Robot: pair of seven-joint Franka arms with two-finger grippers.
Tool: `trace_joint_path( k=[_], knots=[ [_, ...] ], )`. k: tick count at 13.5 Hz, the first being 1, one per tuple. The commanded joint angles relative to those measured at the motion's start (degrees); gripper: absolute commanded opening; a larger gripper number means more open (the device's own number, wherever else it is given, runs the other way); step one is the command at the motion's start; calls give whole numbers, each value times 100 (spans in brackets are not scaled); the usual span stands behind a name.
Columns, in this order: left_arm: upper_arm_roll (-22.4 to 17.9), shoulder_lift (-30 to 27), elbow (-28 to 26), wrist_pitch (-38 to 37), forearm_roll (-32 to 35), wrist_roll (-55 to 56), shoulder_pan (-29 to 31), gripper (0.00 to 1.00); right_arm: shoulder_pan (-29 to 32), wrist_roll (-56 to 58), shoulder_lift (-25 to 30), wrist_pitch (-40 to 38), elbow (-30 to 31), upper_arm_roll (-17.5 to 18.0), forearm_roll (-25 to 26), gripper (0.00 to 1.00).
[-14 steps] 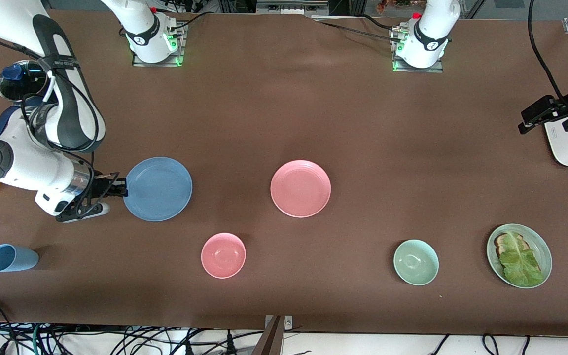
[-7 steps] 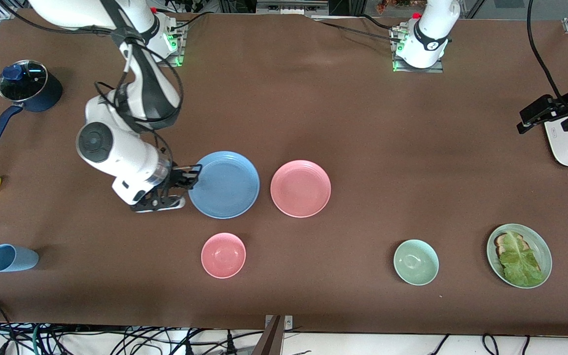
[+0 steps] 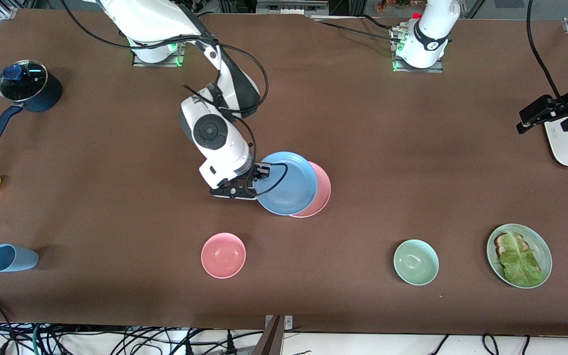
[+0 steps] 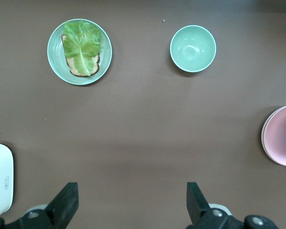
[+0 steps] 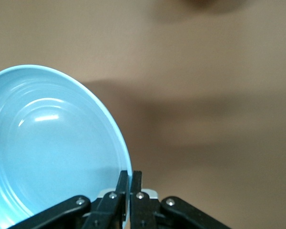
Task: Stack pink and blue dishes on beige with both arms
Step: 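Carry the blue plate onto the pink plate with the right gripper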
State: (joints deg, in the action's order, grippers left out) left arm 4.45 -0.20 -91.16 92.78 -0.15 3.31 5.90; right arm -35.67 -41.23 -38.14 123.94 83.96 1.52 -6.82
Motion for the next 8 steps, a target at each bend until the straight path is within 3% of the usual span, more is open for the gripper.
trace_joint_path(
  k=[1, 8],
  knots=[
    [-5, 29, 133, -24, -90, -93, -2, 100, -264, -438, -229, 173, -205, -117, -47, 0],
    [-14, 126, 301, -24, -64, -67, -37, 100, -493, -738, -502, 640, -170, -126, -56, 0]
  ],
)
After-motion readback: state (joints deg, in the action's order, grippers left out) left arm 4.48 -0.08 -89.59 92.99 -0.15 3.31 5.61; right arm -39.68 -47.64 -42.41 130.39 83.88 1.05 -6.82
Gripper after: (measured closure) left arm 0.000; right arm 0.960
